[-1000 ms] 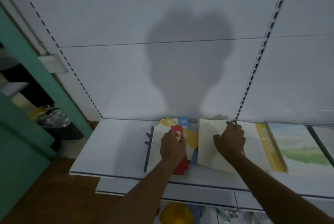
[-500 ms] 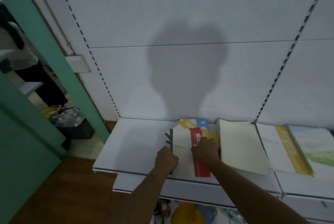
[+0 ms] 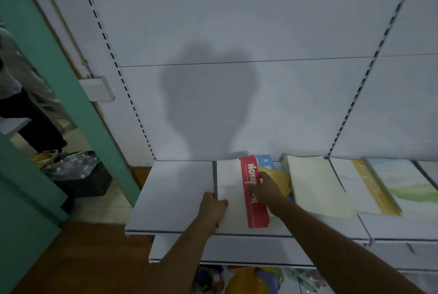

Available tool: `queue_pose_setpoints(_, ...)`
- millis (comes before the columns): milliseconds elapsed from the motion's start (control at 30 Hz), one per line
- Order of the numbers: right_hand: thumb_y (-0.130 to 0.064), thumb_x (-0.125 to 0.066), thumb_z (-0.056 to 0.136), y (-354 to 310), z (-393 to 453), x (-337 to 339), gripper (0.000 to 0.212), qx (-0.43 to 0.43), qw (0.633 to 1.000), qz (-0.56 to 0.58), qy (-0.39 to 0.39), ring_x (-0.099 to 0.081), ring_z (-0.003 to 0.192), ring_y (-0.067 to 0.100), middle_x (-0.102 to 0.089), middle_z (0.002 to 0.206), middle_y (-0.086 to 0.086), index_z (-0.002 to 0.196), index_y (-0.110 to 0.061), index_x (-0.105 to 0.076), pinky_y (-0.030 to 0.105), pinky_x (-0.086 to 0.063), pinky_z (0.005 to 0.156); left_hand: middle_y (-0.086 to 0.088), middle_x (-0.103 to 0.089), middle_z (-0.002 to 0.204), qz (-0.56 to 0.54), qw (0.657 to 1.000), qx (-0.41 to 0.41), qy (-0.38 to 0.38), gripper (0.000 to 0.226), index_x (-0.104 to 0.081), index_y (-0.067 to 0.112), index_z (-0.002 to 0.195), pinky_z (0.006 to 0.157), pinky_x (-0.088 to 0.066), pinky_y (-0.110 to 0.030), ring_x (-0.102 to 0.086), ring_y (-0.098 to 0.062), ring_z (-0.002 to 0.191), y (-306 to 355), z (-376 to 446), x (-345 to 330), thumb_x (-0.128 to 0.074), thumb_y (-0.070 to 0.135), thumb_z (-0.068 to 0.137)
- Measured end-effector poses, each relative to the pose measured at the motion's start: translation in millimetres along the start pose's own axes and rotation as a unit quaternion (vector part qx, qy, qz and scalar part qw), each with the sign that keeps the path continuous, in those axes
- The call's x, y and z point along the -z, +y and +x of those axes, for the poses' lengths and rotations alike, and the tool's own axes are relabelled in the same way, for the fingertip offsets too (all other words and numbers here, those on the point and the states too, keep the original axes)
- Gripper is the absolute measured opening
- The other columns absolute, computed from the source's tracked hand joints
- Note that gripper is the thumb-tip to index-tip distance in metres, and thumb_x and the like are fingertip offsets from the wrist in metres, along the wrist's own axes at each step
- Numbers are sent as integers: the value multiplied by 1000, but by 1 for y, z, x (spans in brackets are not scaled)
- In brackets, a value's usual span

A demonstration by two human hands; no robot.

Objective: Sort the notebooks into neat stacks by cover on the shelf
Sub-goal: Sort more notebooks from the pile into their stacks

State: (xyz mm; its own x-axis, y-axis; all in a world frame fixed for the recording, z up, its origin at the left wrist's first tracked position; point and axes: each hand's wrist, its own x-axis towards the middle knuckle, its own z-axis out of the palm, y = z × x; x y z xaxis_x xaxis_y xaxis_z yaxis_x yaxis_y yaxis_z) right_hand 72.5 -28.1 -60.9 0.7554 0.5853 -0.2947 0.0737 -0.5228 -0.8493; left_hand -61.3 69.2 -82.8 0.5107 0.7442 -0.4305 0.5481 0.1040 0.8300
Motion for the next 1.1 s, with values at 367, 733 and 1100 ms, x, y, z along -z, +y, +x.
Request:
queue_pose_setpoints(367,-27,-53,92,34,-56,134,27,-63,959,40,272,-59,85,18,-58,101,2,111,-12,-44,28,-47,69,-3,-58,105,12,975,-186,-119,26,-45,9,113,75,-42,-23,-55,-17,92,82,-55,-122,-59,11,91)
queue_pose_setpoints(733,-28,-48,96,176,-203,315,27,-179,834,148,500,-60,84,22,-62,107,8,119,-13,-47,36,-50,76,-4,-61,120,81,878,-283,-376,46,-42,16,131,78,-49,-20,-60,-20,109,117,-199,-323,-57,6,89)
queue_pose_setpoints(1100,-30,-49,97,287,-309,434,34,-245,737,204,596,-55,82,18,-53,105,3,125,-11,-42,36,-45,75,-1,-63,117,127,801,-325,-486,50,-44,18,131,81,-52,-24,-61,-13,98,122,-315,-484,-61,7,86)
